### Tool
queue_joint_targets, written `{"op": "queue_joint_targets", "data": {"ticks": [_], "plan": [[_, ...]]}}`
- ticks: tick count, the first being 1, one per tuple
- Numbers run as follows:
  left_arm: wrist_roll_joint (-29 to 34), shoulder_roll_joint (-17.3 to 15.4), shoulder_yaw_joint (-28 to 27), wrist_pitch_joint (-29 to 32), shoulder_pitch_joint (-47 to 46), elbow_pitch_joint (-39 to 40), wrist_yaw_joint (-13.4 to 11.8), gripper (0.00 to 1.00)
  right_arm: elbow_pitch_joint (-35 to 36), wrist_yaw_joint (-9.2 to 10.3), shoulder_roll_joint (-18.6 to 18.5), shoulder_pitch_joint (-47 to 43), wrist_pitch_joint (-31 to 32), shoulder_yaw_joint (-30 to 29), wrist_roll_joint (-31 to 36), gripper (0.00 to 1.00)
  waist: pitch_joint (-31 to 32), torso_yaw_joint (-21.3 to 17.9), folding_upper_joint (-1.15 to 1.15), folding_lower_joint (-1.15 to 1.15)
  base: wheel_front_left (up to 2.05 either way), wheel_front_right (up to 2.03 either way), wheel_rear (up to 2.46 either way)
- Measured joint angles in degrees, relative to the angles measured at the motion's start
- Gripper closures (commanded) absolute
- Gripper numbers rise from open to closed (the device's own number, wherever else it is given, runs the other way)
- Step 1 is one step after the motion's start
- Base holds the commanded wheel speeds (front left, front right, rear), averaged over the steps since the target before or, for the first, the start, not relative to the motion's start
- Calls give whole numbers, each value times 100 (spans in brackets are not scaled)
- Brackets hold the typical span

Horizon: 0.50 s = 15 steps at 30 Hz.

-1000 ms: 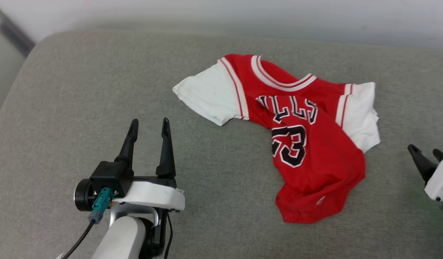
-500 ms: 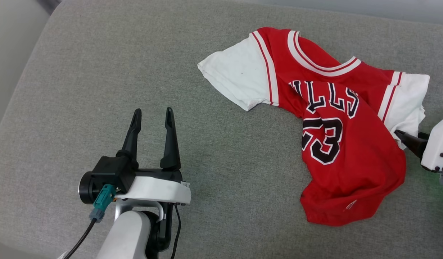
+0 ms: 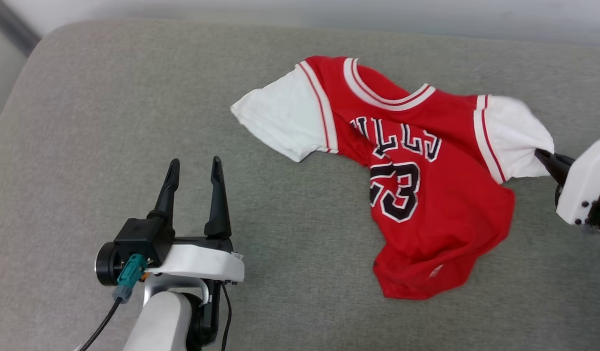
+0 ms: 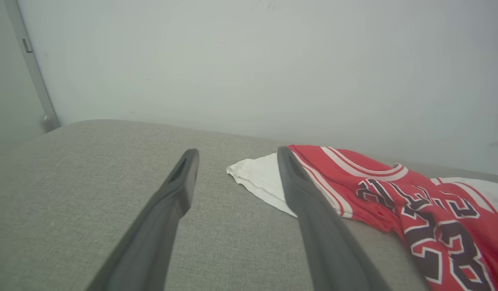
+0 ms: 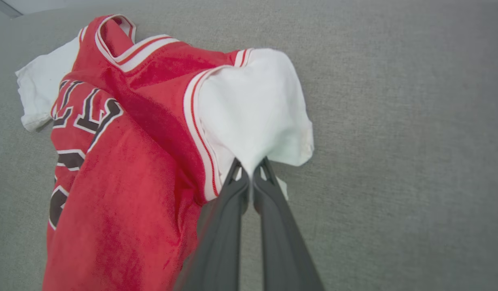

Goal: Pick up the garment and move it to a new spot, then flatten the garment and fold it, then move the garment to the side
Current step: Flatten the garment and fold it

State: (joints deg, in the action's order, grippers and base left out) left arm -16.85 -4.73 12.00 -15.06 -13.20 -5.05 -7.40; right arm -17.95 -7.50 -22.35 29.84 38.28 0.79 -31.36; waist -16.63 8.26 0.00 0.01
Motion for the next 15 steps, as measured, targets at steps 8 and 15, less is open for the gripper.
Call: {"op": "queue_joint_targets", "data": {"ticks": [8,15], "plan": [[-16,-99,-167,0,285,-100,29,0,1037,0,111,-1410,-58,-656,242,100,434,-528,0,-1,0,0,0],[-60,-181,-194,36,477,-96,10,0,1060,0,810,-2877,114,-1290,489,100,724,-799,0,-1,0,0,0]]}}
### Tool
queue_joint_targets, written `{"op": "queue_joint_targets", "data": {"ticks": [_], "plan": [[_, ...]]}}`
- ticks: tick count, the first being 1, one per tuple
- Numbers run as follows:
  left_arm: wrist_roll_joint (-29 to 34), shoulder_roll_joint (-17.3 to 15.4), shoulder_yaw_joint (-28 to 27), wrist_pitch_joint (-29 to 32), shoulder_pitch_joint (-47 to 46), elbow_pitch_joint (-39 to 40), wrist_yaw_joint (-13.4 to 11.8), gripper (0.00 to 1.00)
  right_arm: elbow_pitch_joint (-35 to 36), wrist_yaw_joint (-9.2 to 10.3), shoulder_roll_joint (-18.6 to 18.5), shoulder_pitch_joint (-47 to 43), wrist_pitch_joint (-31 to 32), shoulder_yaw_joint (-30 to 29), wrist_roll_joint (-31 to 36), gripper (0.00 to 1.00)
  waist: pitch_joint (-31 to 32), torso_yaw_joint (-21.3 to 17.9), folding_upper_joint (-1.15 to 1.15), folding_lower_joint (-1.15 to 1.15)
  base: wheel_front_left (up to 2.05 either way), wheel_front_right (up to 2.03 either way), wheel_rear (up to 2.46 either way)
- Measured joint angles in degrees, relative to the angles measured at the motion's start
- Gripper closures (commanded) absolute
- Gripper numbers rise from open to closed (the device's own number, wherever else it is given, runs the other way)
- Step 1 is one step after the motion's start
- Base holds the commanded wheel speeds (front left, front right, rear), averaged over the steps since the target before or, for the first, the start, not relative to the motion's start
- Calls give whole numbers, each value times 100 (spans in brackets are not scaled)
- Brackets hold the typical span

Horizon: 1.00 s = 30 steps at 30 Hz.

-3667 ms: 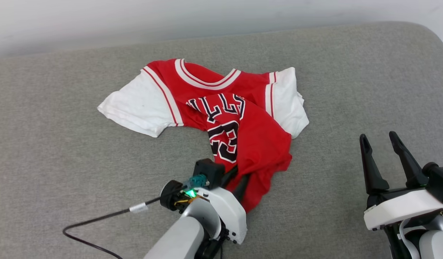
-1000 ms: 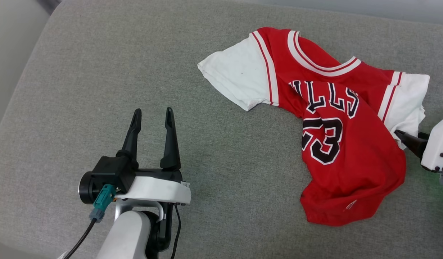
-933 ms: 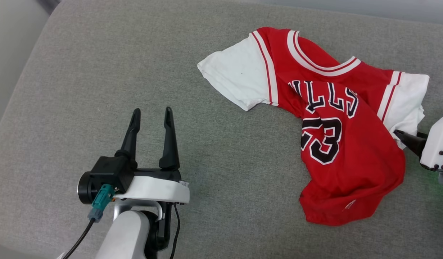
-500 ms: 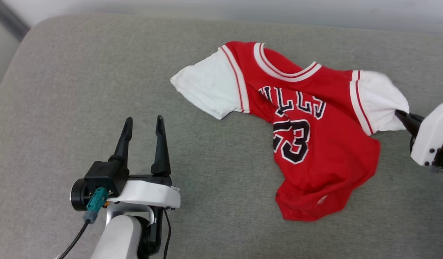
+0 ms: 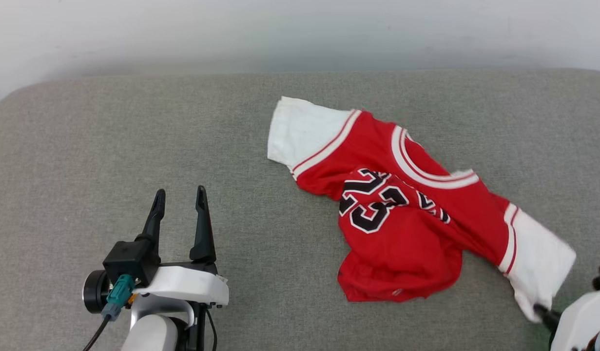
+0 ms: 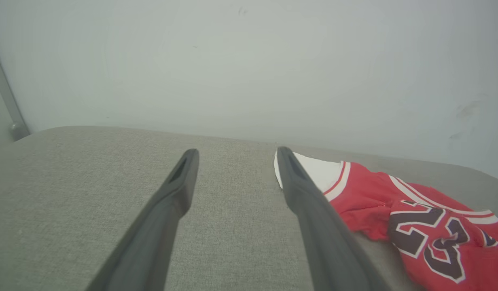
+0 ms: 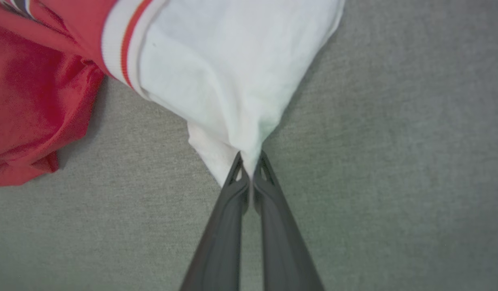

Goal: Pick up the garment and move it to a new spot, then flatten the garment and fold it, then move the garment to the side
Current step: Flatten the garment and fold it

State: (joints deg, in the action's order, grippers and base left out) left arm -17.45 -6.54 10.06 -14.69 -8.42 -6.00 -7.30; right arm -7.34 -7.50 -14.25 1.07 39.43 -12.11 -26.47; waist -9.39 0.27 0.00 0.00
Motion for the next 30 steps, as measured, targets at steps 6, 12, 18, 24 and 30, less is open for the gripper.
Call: {"op": "queue_joint_targets", "data": {"ticks": [6,12,18,24,30], "plan": [[-42,-38,2,98,61,13,-26,0,-153,0,328,-222,-647,-137,238,0,53,-24,0,0,0,0,0],[-96,-74,-2,167,138,-16,-51,0,123,0,357,-236,-1953,-299,662,0,174,-2,0,0,0,0,0],[-151,-149,-45,244,296,-81,-84,0,303,0,499,-357,-3002,-361,951,0,406,-17,0,0,0,0,0],[-190,-257,-43,509,301,-88,-92,0,694,0,619,-363,-3723,-87,1232,0,572,-94,0,-1,0,0,0],[-123,-389,220,1005,-440,-210,123,0,1152,0,828,-328,-3844,241,1303,0,425,-177,0,0,0,0,0]]}}
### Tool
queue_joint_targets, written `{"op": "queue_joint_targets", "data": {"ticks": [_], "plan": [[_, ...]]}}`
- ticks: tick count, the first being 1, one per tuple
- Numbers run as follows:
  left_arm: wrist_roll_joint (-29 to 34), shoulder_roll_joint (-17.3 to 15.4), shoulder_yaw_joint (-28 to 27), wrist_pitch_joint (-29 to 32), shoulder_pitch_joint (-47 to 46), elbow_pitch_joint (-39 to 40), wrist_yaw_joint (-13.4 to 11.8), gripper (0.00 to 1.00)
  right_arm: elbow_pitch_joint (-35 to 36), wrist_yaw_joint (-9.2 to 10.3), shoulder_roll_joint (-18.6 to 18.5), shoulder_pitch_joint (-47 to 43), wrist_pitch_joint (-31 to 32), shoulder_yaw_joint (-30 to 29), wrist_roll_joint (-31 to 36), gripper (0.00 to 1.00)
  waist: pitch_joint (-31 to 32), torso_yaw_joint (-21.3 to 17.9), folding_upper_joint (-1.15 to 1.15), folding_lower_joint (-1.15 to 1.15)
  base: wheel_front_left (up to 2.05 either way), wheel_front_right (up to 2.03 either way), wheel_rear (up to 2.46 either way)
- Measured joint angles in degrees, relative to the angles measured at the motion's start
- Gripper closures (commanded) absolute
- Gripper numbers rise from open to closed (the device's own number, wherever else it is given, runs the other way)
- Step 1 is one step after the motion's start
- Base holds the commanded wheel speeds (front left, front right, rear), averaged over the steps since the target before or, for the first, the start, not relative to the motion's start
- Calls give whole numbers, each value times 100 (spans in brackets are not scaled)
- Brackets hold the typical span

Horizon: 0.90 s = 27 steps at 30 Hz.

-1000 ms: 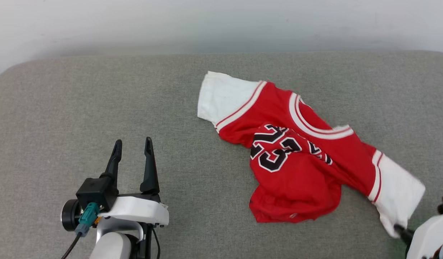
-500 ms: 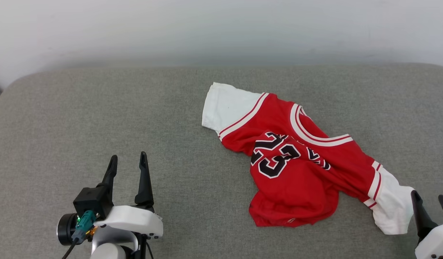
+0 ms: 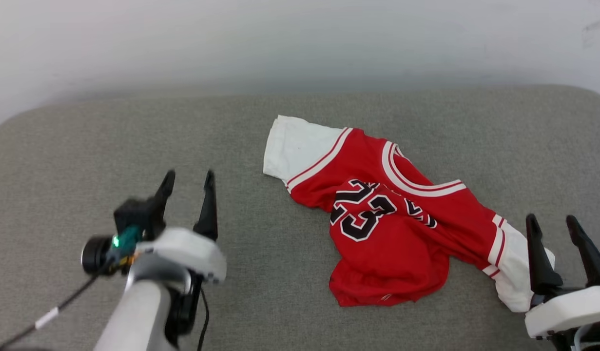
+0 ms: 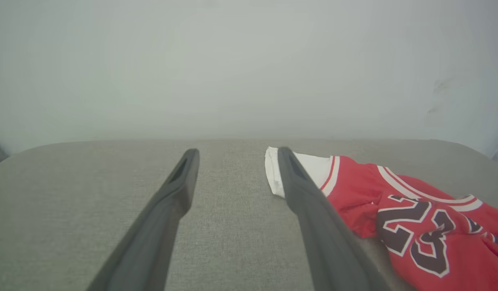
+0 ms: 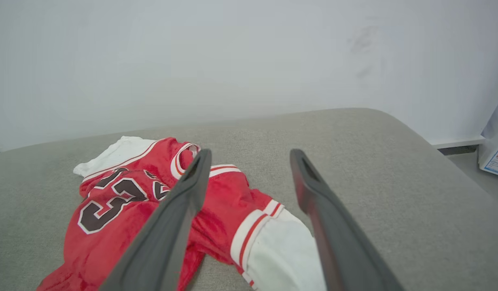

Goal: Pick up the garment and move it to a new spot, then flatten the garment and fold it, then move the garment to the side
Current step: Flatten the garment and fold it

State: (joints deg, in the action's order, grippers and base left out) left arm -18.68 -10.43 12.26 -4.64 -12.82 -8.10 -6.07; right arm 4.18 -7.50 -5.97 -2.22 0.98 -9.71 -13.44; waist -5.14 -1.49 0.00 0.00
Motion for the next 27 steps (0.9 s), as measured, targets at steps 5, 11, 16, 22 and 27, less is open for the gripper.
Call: {"op": "queue_joint_targets", "data": {"ticks": [5,11,16,22,27], "plan": [[75,-27,235,460,-1226,-174,300,0,316,0,71,194,-23,254,9,0,-361,-138,0,0,0,0,0],[79,-88,382,1102,-2871,-722,687,0,363,0,65,619,-182,487,-134,0,-957,-401,0,1,0,0,0],[-34,-242,464,1989,-3788,-1461,960,0,210,-1,46,933,-415,668,-225,0,-1386,-731,0,1,0,0,0],[-172,-580,537,3612,-4439,-2480,1045,0,-120,0,64,1149,-688,780,-389,0,-1803,-1127,0,1,0,0,0],[-249,-803,589,4719,-4575,-3086,1050,0,-378,0,88,1258,-871,899,-495,0,-2031,-1387,0,2,0,0,0]]}}
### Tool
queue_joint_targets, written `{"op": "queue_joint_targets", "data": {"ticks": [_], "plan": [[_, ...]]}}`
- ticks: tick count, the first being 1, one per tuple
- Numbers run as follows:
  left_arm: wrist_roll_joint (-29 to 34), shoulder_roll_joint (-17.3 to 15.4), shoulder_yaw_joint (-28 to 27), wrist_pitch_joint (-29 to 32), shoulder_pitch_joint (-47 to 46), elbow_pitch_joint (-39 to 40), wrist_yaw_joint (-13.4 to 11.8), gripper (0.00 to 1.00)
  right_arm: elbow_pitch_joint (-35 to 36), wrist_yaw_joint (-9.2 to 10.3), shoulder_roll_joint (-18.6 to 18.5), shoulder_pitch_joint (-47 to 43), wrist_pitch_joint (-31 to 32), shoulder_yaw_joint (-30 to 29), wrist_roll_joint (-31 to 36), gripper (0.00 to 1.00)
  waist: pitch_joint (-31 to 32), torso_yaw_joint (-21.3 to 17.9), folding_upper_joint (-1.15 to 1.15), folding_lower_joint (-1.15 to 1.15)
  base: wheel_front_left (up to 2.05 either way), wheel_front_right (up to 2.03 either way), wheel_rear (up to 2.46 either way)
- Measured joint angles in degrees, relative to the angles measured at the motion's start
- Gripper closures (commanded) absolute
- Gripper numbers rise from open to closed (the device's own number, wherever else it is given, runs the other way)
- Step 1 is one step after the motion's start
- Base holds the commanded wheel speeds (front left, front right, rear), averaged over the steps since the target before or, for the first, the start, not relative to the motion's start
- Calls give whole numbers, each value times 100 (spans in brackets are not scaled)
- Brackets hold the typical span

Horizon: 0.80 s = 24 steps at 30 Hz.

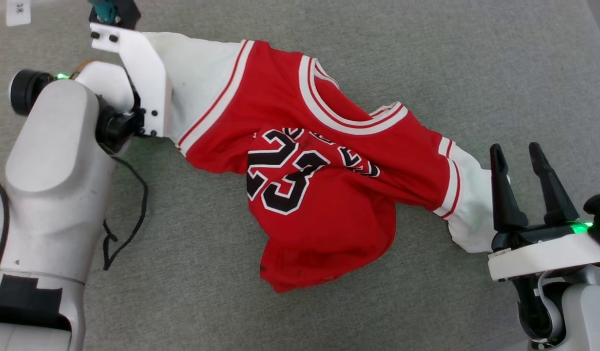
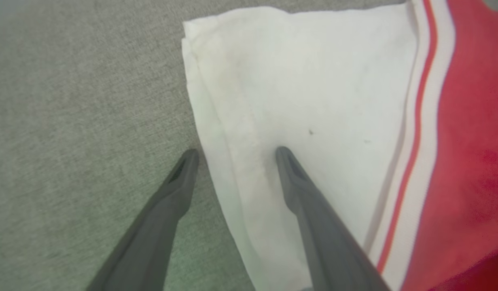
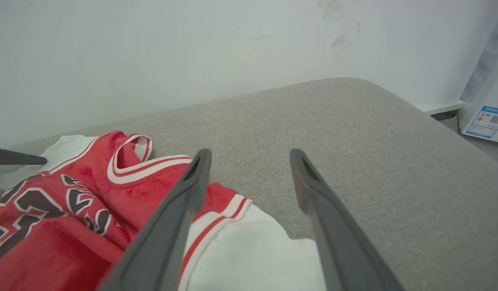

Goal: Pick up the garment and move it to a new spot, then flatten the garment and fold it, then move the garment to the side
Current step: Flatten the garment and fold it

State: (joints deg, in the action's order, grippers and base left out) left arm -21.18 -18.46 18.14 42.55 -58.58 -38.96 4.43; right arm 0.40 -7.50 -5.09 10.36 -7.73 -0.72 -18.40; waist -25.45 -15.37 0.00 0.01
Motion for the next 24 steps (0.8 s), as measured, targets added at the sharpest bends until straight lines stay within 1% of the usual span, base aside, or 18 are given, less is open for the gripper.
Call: {"op": "queue_joint_targets", "data": {"ticks": [2,4,5,6,7,8,10,12,17,21,24], "plan": [[-22,-62,14,309,-4,-156,-56,0,-91,0,5,63,-43,60,-52,0,-58,-78,0,0,0,0,0],[-144,-52,-74,531,-55,-258,-178,0,-176,0,15,108,-84,97,-98,0,-94,-137,0,-1,0,0,0],[-174,-47,-78,626,-69,-289,-192,0,-214,0,14,121,-90,103,-127,0,-102,-157,0,-1,0,0,0],[-213,-18,-100,705,-77,-301,-201,9,-250,0,12,130,-108,114,-142,0,-103,-173,0,-1,0,0,0],[-254,-8,-122,724,-75,-301,-240,77,-272,0,5,132,-124,111,-148,0,-100,-182,0,-1,0,0,0],[-253,1,-118,706,-63,-294,-256,100,-292,0,-2,137,-132,104,-180,0,-97,-181,0,-1,0,0,0],[-234,52,-82,569,-3,-254,-293,100,-342,0,-30,153,-136,78,-190,0,-71,-168,0,-1,0,0,0],[-218,98,-71,260,133,-192,-309,100,-358,0,-70,175,-143,20,-200,0,-15,-143,0,0,0,0,0],[-165,272,-15,-467,492,93,-369,100,-315,0,-164,113,-111,-233,-108,0,180,93,0,0,0,0,0],[-145,297,-21,-984,964,595,-449,100,-199,0,-181,-85,24,-422,-16,0,442,349,0,-1,0,0,0],[-188,287,-78,-1314,1533,1070,-556,100,-45,0,-164,-230,163,-573,69,0,659,551,0,-1,0,0,0]]}}
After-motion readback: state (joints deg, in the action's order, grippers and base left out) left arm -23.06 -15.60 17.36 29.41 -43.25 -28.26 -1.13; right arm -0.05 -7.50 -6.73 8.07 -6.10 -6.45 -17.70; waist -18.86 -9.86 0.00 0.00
